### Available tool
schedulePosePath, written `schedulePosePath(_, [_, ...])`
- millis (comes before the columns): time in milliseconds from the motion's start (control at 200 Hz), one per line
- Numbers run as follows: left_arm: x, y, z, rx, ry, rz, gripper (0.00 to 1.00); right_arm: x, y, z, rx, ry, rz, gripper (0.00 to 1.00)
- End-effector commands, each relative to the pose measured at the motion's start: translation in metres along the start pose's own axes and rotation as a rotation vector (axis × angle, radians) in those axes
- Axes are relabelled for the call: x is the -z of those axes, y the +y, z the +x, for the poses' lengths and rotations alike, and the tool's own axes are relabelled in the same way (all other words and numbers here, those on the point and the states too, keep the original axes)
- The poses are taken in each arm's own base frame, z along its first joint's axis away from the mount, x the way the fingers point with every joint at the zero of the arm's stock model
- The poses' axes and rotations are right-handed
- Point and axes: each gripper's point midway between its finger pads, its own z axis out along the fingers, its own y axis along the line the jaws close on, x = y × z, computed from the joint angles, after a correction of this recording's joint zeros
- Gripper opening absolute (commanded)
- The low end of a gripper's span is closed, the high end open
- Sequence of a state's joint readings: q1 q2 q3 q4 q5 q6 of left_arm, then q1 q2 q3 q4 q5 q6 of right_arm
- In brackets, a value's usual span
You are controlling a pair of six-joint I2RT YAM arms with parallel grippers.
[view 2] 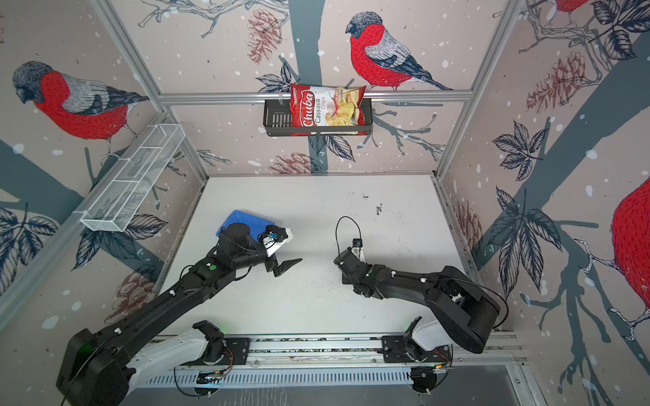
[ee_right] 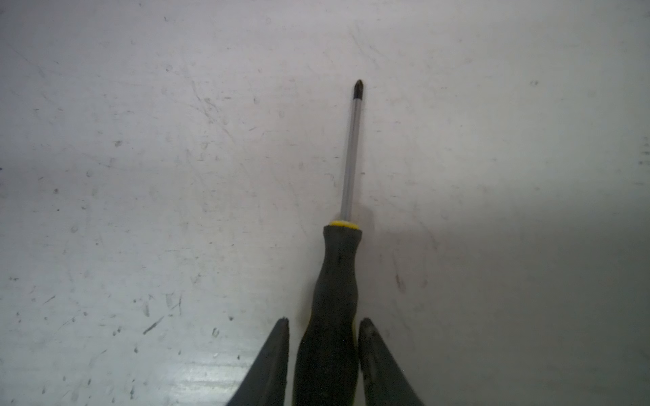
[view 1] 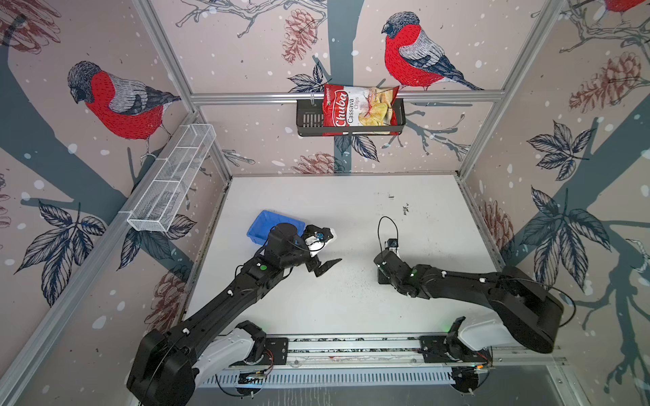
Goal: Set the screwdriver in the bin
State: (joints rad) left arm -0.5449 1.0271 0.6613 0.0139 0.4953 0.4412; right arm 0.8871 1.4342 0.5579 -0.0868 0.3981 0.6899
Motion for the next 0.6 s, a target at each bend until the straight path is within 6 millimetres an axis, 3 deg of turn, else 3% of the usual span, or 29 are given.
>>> schedulePosePath(0, [0.001,0.003,-0.005,0.003,-0.008,-0.012,0.99,-0.003,-0.003,0.005,-0.001,0.022,0.01,0.35])
schedulePosePath(75, [0.002,0.004,-0.005,0.003,-0.008,-0.018,0.99,-0.004,-0.003,0.006,0.004,0.031,0.009,0.23])
schedulePosePath(290, [-0.001,0.014,-0.009,0.102,-0.026,-0.065,0.99,0.003,-0.003,-0.009,0.02,-0.002,0.016,0.08])
schedulePosePath(415, [-0.002,0.028,-0.011,0.217,-0.082,-0.142,0.99,0.013,0.0,-0.028,-0.002,-0.048,-0.029,0.07])
schedulePosePath(595, [0.005,0.047,-0.04,0.434,-0.327,-0.206,0.99,0.038,-0.001,-0.067,-0.064,-0.157,-0.12,0.07])
